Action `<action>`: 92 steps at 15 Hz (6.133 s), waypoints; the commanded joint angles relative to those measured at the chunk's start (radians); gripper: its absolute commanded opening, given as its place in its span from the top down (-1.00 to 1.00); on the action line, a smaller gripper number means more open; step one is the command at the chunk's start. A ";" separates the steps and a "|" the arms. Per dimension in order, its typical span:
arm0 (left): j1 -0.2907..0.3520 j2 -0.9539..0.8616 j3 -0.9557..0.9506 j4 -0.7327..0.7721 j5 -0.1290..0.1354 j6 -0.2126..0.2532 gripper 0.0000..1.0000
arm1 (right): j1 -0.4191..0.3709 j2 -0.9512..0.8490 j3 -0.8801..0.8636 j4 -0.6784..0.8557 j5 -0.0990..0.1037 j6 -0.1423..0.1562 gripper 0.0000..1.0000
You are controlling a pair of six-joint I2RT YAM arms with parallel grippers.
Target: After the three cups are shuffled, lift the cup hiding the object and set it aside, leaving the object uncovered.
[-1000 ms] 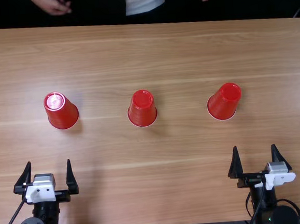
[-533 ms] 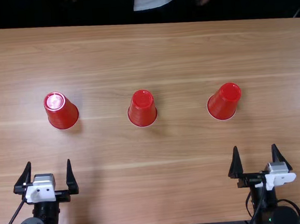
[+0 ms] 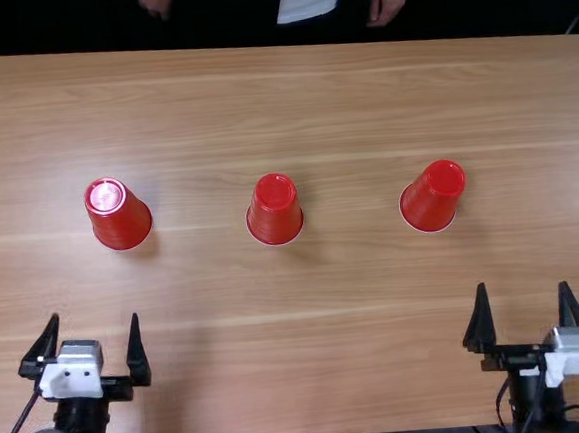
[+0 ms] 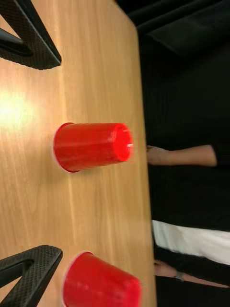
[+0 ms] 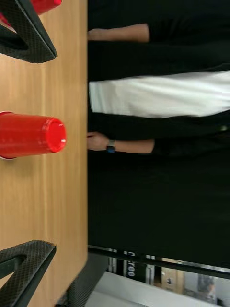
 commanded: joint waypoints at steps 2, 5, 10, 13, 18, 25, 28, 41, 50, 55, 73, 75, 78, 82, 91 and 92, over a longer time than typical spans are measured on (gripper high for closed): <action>0.018 0.142 0.199 -0.067 -0.016 0.009 -1.00 | -0.012 0.092 0.144 -0.058 0.001 0.002 -1.00; 0.023 0.363 0.483 -0.356 -0.045 0.007 -1.00 | -0.010 0.243 0.333 -0.173 0.001 0.002 -1.00; 0.064 0.654 0.863 -0.651 -0.057 0.003 -1.00 | -0.012 0.578 0.664 -0.469 0.000 0.006 -1.00; 0.089 0.795 1.014 -0.789 -0.057 0.003 -1.00 | -0.004 0.800 0.860 -0.699 0.000 0.006 -1.00; 0.089 0.982 1.155 -0.953 -0.057 0.001 -1.00 | 0.048 1.037 1.015 -0.861 0.000 -0.002 -1.00; 0.081 1.131 1.213 -0.977 -0.055 -0.006 -1.00 | 0.128 1.227 1.090 -0.909 0.000 -0.005 -1.00; 0.078 1.165 1.213 -0.975 -0.055 -0.006 -1.00 | 0.126 1.311 1.104 -0.883 0.001 -0.002 -1.00; 0.066 1.196 1.208 -0.953 -0.051 -0.008 -1.00 | 0.126 1.753 1.270 -0.758 0.005 0.008 -1.00; 0.063 1.214 1.210 -0.951 -0.053 -0.008 -1.00 | 0.126 1.908 1.275 -0.692 0.009 0.010 -1.00; 0.063 1.215 1.208 -0.951 -0.051 -0.008 -1.00 | 0.131 1.926 1.273 -0.692 0.068 0.008 -0.15; 0.069 1.169 1.204 -0.962 -0.055 -0.006 -1.00 | 0.120 1.435 1.239 -0.811 0.064 -0.002 0.63; 0.066 1.146 1.202 -0.968 -0.055 -0.006 -1.00 | 0.110 1.374 1.172 -0.809 0.068 0.000 0.63; 0.067 1.131 1.199 -0.973 -0.055 -0.006 -1.00 | 0.060 1.314 1.032 -0.798 0.068 -0.002 0.63; 0.067 1.085 1.196 -0.975 -0.055 -0.006 -1.00 | 0.057 1.296 0.859 -0.784 0.068 0.000 0.59; 0.073 1.013 1.169 -1.004 -0.057 -0.006 -1.00 | 0.031 1.313 0.662 -0.647 0.068 0.004 0.51; 0.073 1.013 1.169 -1.004 -0.057 -0.006 -1.00 | 0.030 1.313 0.646 -0.624 0.068 0.002 0.38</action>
